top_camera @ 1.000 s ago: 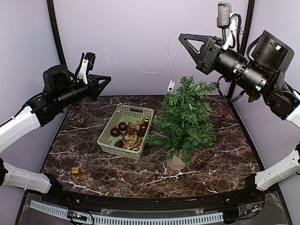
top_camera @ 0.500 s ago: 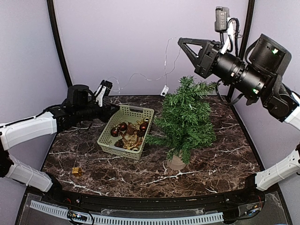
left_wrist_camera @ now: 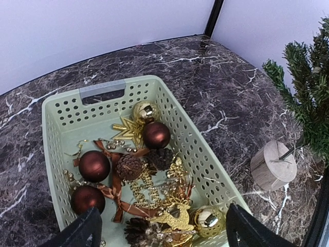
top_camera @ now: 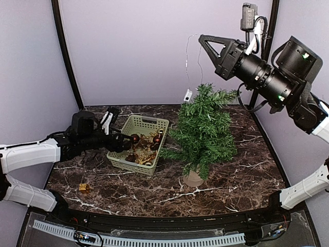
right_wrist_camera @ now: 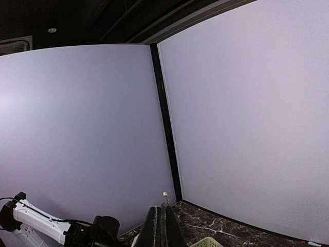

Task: Decorate the small christmas tree
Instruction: Adjust the light string.

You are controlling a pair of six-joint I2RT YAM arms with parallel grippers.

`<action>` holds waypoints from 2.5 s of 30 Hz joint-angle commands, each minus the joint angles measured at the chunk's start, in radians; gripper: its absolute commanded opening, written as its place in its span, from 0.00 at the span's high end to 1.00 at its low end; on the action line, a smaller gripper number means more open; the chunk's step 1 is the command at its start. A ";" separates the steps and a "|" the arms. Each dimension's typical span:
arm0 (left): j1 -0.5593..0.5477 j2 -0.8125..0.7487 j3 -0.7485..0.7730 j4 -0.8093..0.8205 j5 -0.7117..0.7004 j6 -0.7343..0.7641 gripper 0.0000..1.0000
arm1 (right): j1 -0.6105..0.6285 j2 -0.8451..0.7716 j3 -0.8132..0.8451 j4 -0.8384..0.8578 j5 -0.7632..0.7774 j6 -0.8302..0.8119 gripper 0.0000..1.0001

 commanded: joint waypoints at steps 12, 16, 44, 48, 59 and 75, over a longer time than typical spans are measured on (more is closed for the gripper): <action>0.018 0.050 -0.061 0.081 0.020 -0.095 0.53 | 0.010 -0.041 0.040 0.094 0.021 -0.047 1.00; 0.018 0.028 -0.079 0.060 0.016 -0.111 0.44 | 0.010 -0.058 0.022 0.118 0.036 -0.051 1.00; 0.018 0.025 -0.017 -0.094 -0.141 -0.613 0.40 | 0.010 -0.146 -0.054 0.222 0.054 -0.059 1.00; 0.018 0.020 -0.055 -0.051 -0.172 -0.669 0.40 | 0.010 -0.153 -0.060 0.219 0.057 -0.057 1.00; 0.025 0.153 -0.016 0.030 -0.151 -0.698 0.54 | 0.009 -0.162 -0.069 0.215 0.050 -0.048 1.00; 0.024 0.070 0.123 0.261 0.044 -0.546 1.00 | 0.009 -0.186 -0.090 0.222 0.081 -0.072 1.00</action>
